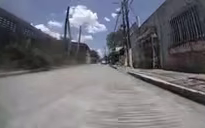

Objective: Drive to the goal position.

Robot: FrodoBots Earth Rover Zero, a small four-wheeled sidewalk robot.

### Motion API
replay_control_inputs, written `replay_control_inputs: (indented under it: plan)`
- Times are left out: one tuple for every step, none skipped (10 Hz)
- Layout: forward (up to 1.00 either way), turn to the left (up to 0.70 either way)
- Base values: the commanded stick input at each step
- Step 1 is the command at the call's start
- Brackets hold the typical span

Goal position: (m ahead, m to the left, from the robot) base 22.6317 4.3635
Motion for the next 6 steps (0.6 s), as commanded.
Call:
replay_control_inputs:
  plan:
    - [0.85, 0.00]
    - [0.85, 0.00]
    - [0.85, 0.00]
    - [0.85, 0.00]
    - [0.85, 0.00]
    - [0.85, 0.00]
